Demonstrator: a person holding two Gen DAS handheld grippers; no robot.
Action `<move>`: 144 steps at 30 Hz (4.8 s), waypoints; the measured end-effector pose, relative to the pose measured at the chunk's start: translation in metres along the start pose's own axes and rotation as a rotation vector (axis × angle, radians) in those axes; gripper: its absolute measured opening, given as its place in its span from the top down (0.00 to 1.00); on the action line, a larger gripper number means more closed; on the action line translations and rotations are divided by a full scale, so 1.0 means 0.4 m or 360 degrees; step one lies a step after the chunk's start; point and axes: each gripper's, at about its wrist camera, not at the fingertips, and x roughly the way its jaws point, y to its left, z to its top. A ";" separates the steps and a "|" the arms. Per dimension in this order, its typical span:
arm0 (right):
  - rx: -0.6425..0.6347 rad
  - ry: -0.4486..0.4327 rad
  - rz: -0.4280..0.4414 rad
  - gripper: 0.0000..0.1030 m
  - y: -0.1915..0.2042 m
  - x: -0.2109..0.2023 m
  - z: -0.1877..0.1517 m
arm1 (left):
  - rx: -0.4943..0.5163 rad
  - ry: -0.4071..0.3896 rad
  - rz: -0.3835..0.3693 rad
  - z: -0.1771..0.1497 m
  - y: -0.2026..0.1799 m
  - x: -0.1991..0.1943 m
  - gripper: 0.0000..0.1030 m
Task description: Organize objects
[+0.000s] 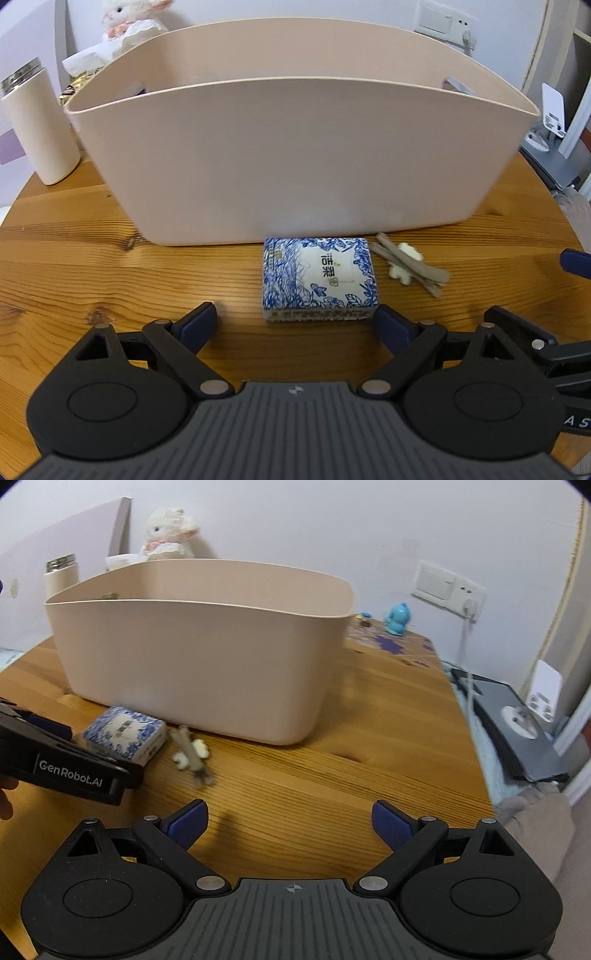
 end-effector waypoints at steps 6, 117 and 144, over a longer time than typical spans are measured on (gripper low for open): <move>-0.0032 0.0020 0.0066 0.11 0.044 0.038 0.015 | -0.0001 -0.0017 0.0006 0.003 0.038 0.002 0.10; 0.0318 -0.0356 0.0009 0.34 0.034 -0.210 0.226 | 0.0075 -0.0442 0.0056 0.144 0.096 -0.324 0.15; 0.0295 -0.0319 0.0089 0.28 0.095 -0.407 0.034 | 0.0059 -0.0453 -0.0013 -0.077 0.114 -0.539 0.14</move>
